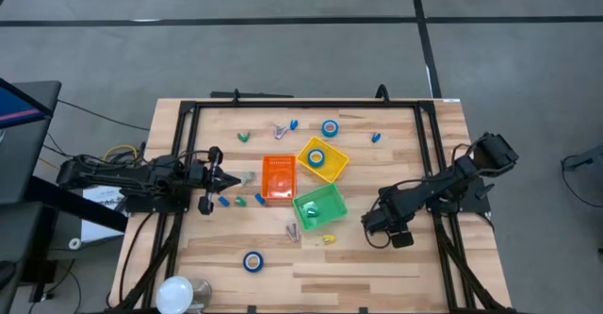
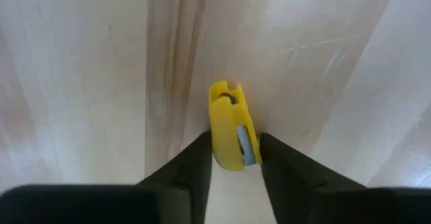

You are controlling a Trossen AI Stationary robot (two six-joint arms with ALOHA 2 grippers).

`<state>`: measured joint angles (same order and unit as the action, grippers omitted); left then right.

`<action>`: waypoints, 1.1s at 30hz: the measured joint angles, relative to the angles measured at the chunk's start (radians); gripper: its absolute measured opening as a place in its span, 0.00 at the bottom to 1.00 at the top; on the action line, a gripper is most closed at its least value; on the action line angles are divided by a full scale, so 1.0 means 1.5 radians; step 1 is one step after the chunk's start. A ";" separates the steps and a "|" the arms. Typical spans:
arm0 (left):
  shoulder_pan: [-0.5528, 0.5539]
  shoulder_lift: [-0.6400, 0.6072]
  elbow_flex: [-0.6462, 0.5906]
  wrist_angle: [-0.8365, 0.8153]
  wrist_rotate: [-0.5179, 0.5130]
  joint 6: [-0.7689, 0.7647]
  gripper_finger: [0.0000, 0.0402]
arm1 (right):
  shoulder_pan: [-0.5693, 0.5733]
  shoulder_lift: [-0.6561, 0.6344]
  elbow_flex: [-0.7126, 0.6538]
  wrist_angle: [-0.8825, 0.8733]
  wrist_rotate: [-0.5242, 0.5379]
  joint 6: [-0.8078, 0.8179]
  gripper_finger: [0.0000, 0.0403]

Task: Pick and place Stapler, Stapler remover, tape
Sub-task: Put the yellow stapler into the green bin

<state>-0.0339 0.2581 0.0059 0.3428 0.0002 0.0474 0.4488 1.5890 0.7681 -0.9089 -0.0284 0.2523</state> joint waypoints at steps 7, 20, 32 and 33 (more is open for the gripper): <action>0.000 0.000 0.000 0.002 0.000 0.000 0.01 | 0.000 0.000 0.001 -0.001 0.000 0.000 0.22; 0.000 0.000 0.000 0.008 0.000 0.000 0.01 | -0.002 -0.032 0.072 -0.035 0.002 0.001 0.24; 0.000 0.000 0.000 0.012 0.000 0.000 0.01 | -0.053 -0.044 0.195 -0.029 0.026 -0.030 0.24; 0.000 0.000 0.000 0.012 0.000 0.000 0.01 | -0.059 -0.042 0.206 -0.026 0.029 -0.037 0.24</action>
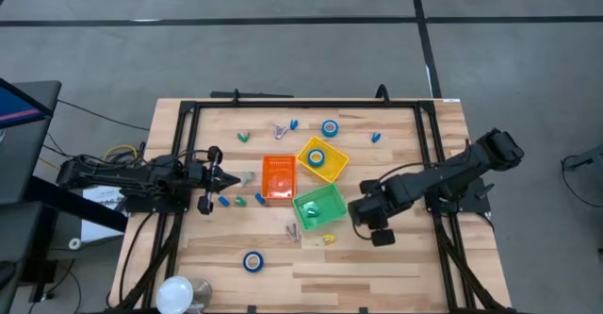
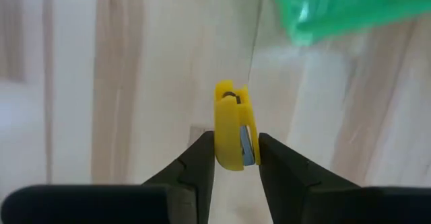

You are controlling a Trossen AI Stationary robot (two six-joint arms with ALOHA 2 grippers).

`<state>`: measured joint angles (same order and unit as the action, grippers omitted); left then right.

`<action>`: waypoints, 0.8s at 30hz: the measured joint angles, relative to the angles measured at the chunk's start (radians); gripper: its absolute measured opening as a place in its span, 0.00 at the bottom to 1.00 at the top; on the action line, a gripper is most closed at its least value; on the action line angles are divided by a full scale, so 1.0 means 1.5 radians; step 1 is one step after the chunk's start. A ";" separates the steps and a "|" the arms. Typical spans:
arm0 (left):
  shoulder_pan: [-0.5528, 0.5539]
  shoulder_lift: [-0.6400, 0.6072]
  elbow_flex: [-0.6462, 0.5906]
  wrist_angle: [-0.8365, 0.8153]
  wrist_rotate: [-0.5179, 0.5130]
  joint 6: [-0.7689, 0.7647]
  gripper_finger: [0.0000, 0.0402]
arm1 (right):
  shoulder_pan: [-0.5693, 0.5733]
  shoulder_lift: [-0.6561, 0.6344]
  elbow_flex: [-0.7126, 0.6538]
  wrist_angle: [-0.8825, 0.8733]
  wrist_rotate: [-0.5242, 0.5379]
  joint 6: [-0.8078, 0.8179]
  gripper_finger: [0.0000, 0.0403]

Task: Pick and place Stapler, Stapler remover, tape
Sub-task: Put the yellow stapler into the green bin

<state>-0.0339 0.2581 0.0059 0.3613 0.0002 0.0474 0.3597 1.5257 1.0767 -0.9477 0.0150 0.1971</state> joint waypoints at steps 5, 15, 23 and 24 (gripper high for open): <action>0.000 0.000 0.000 0.000 0.000 0.000 0.01 | -0.035 0.000 0.041 0.026 0.026 -0.032 0.24; 0.000 0.000 0.000 0.000 0.000 0.000 0.01 | -0.094 0.000 0.076 0.126 0.027 -0.034 0.24; 0.000 0.000 0.000 0.001 0.000 0.000 0.01 | -0.120 0.026 0.074 0.199 0.025 -0.033 0.24; 0.000 0.000 0.000 0.001 0.000 0.000 0.01 | -0.123 0.029 0.074 0.197 0.025 -0.034 0.24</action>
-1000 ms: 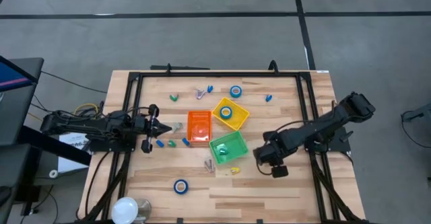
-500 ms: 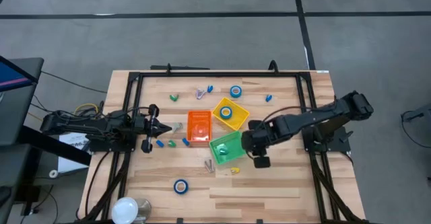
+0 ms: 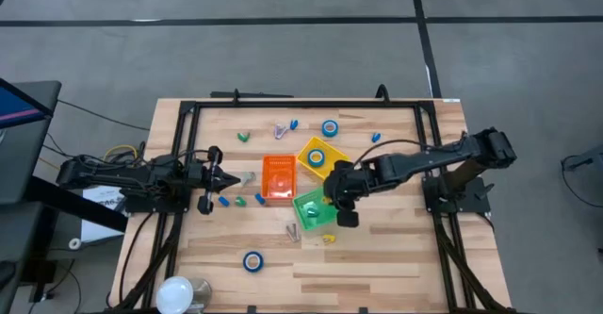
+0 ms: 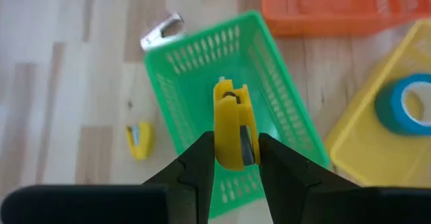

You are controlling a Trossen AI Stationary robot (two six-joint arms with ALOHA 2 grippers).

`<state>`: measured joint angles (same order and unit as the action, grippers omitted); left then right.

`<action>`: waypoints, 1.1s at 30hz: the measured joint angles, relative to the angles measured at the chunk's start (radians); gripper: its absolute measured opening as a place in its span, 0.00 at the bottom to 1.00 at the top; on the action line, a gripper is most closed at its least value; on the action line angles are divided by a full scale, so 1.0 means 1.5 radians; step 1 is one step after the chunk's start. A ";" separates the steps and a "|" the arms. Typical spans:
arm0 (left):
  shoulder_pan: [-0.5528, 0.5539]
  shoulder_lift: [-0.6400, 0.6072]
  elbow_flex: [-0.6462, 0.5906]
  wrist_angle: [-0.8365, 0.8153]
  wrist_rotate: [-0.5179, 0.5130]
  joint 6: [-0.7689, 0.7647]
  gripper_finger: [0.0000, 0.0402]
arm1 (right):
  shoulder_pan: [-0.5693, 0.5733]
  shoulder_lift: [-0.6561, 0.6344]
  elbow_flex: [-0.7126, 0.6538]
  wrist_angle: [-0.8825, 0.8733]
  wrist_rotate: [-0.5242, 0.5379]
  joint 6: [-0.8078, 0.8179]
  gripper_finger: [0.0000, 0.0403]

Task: Pick and place Stapler, Stapler remover, tape
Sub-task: Put the yellow stapler into the green bin

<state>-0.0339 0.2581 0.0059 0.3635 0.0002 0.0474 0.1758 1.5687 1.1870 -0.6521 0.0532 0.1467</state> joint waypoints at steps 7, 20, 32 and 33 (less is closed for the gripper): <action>0.000 0.010 -0.001 0.002 0.000 0.000 0.01 | -0.019 0.065 0.003 0.043 0.000 0.000 0.24; 0.000 0.043 0.000 0.008 0.000 0.000 0.01 | -0.040 0.103 0.002 0.044 0.000 0.000 0.24; 0.000 0.043 0.000 0.009 0.000 0.000 0.01 | -0.041 0.103 0.002 0.037 0.000 0.001 0.24; 0.000 0.043 0.000 0.009 0.000 0.000 0.01 | -0.041 0.103 0.002 0.036 0.000 0.002 0.24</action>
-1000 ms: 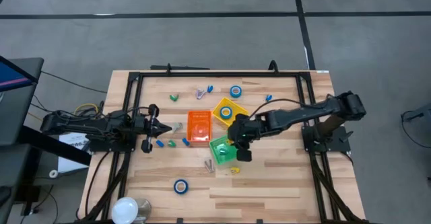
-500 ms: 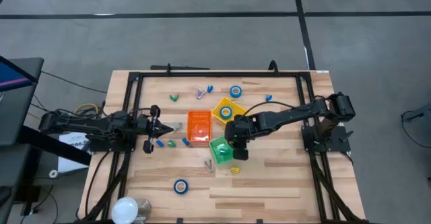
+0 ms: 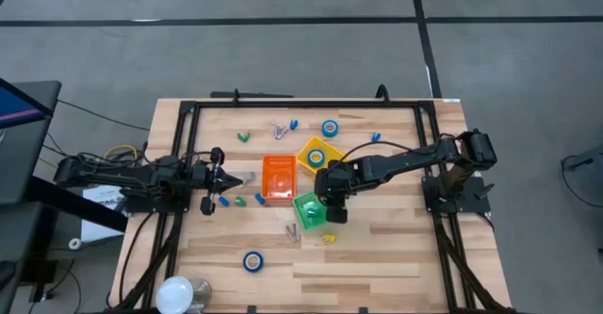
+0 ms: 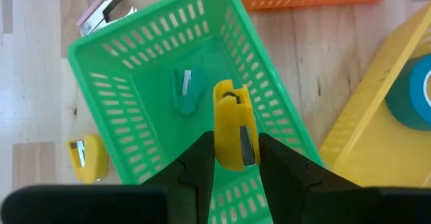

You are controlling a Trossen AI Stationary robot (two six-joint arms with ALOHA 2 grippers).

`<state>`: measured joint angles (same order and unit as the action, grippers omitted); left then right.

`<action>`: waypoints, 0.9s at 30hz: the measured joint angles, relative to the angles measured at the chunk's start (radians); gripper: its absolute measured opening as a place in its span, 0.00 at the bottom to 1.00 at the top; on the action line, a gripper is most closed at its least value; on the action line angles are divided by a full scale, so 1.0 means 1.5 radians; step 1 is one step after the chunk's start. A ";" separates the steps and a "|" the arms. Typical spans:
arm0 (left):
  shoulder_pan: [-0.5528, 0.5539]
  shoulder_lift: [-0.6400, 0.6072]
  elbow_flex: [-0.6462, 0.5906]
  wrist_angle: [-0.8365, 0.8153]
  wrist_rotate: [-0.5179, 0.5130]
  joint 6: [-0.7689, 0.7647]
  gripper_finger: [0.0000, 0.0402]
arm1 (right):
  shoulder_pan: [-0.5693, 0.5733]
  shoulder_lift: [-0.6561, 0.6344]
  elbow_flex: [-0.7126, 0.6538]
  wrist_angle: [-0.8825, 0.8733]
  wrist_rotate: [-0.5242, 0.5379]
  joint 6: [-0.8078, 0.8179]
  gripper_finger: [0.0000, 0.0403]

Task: Pick and place Stapler, Stapler remover, tape
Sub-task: Put the yellow stapler into the green bin

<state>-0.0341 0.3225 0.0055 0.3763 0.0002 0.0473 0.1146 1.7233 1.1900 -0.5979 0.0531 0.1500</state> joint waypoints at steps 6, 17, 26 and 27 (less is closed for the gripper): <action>0.000 0.000 0.000 0.000 0.000 0.000 0.01 | 0.000 0.000 0.000 -0.004 0.000 0.005 0.30; 0.000 0.000 0.000 0.000 0.000 0.000 0.01 | 0.003 -0.008 -0.001 -0.016 0.017 0.018 0.63; 0.000 0.000 0.000 0.001 0.000 0.000 0.01 | 0.052 -0.061 -0.001 -0.012 0.017 0.006 0.66; 0.000 0.000 0.000 0.002 0.000 0.000 0.01 | 0.063 -0.065 -0.001 -0.011 0.017 -0.005 0.66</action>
<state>-0.0341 0.3225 0.0055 0.3787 0.0002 0.0472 0.2087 1.6260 1.1892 -0.6151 0.0780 0.1430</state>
